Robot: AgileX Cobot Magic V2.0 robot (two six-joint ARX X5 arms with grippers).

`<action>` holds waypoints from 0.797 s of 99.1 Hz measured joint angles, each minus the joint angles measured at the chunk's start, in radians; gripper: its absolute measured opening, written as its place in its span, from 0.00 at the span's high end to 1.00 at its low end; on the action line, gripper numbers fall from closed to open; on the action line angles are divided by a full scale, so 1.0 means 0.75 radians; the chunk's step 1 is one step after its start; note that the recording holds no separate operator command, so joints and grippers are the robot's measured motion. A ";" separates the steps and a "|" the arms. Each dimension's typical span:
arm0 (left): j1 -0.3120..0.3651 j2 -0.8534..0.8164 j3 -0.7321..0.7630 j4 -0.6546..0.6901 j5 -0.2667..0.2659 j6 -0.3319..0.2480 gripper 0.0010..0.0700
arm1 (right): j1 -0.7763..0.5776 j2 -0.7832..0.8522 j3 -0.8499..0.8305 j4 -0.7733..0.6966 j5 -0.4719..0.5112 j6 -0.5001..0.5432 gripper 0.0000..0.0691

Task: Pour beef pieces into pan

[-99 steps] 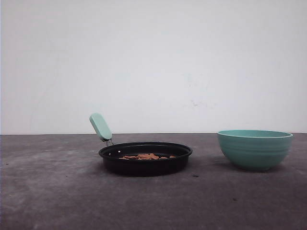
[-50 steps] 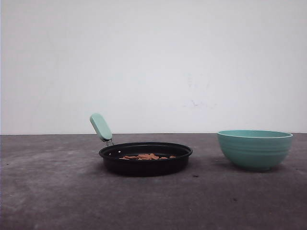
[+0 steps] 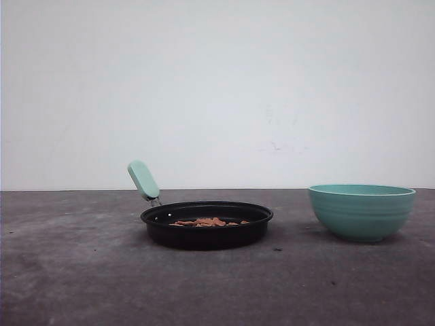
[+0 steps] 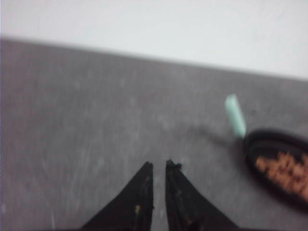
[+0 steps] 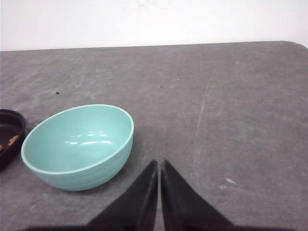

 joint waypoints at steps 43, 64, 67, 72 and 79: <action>0.000 -0.003 -0.046 0.055 -0.067 0.102 0.98 | 0.000 0.000 -0.001 0.001 0.000 0.000 0.98; 0.000 -0.003 -0.046 0.055 -0.071 0.116 0.98 | 0.000 0.000 -0.001 0.001 0.000 0.000 0.98; 0.000 -0.003 -0.046 0.055 -0.071 0.118 0.98 | 0.000 0.000 -0.001 0.001 0.000 0.000 0.98; 0.000 -0.003 -0.046 0.055 -0.071 0.121 0.98 | 0.000 0.000 -0.001 0.001 0.000 0.000 0.98; 0.000 -0.003 -0.046 0.055 -0.071 0.122 0.98 | 0.000 0.000 0.000 0.001 0.000 0.000 0.98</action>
